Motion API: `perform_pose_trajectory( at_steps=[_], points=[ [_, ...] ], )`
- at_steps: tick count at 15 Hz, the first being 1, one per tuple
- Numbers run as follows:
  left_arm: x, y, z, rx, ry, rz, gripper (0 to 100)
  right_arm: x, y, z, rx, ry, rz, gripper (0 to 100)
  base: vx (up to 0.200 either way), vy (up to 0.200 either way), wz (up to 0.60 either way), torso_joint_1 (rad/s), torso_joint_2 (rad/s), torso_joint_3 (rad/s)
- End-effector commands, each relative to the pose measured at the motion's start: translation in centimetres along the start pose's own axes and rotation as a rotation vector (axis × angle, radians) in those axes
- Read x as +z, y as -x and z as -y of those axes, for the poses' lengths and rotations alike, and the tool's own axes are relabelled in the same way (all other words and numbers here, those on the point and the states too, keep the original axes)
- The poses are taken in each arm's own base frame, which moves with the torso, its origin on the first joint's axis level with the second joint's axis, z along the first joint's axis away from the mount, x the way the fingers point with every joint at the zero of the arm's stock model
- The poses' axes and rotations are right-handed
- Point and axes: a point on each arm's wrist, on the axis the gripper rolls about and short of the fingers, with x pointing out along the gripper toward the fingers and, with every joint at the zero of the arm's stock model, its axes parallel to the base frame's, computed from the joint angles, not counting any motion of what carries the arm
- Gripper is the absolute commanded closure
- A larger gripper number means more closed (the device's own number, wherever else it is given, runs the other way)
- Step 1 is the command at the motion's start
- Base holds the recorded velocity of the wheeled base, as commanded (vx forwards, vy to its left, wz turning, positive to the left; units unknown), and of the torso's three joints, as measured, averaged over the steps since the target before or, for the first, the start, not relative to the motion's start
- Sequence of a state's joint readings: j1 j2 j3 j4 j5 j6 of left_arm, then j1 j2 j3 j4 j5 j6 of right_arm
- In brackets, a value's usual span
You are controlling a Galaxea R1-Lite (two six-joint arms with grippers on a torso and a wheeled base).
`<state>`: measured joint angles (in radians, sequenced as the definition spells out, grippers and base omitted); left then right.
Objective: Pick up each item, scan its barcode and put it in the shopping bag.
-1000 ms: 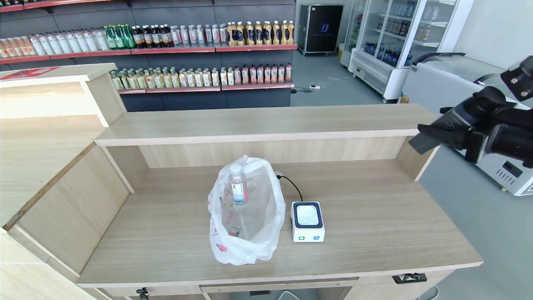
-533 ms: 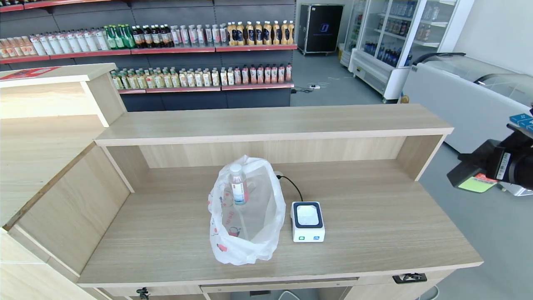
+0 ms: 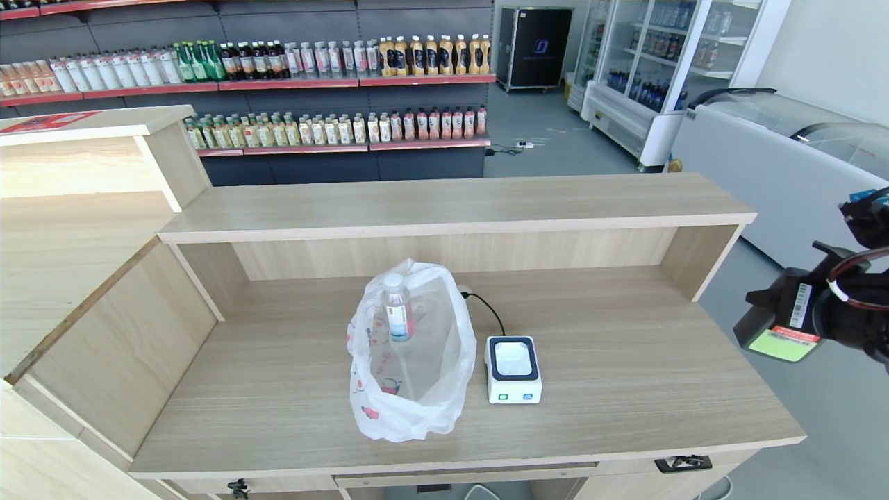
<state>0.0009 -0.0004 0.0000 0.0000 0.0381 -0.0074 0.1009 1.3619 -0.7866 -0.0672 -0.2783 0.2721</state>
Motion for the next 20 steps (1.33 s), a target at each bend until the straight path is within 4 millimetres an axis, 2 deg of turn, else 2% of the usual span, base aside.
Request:
perform_pose_trajectory(
  at_steps=[1, 4, 6, 9, 10, 14, 17, 20],
  points=[
    [0.0, 0.0, 0.0, 0.001, 0.0, 0.0, 0, 0.3, 0.6, -1.3, 0.06, -0.002, 0.014, 100, 0.0, 0.0, 0.6, 0.002, 0.01, -0.002],
    [0.0, 0.0, 0.0, 0.001, 0.0, 0.0, 0, 0.6, 1.5, -3.0, 0.155, -0.06, 0.025, 100, 0.0, 0.0, 0.6, 0.004, 0.0, 0.002],
    [0.0, 0.0, 0.0, 0.001, 0.0, 0.0, 0, 0.5, 1.9, -4.4, 0.246, -0.207, -0.01, 100, 0.0, 0.0, 0.0, 0.0, 0.0, 0.0],
    [0.0, 0.0, 0.0, 0.001, 0.0, 0.0, 0, 0.0, 1.7, -4.7, 0.362, -0.328, -0.107, 100, 0.0, 0.0, 0.0, 0.0, 0.0, 0.0],
    [0.0, 0.0, 0.0, 0.001, 0.0, 0.0, 0, 0.0, 1.2, -5.0, 0.371, -0.415, -0.135, 100, 0.0, 0.0, 0.0, 0.0, 0.0, 0.0],
    [0.0, 0.0, 0.0, 0.001, 0.0, 0.0, 0, -0.1, -1.4, -5.0, 0.304, -0.522, -0.169, 100, 0.0, 0.0, 0.0, 0.0, 0.0, 0.0],
    [0.0, 0.0, 0.0, 0.001, 0.0, 0.0, 0, -0.8, -3.8, -4.3, 0.221, -0.572, -0.212, 100, 0.0, 0.0, 0.0, 0.0, 0.0, 0.0],
    [0.0, 0.0, 0.0, 0.001, 0.0, 0.0, 0, -2.1, -5.7, -4.6, 0.172, -0.563, -0.269, 100, 0.0, 0.0, 0.0, 0.0, 0.0, 0.0]
  ],
)
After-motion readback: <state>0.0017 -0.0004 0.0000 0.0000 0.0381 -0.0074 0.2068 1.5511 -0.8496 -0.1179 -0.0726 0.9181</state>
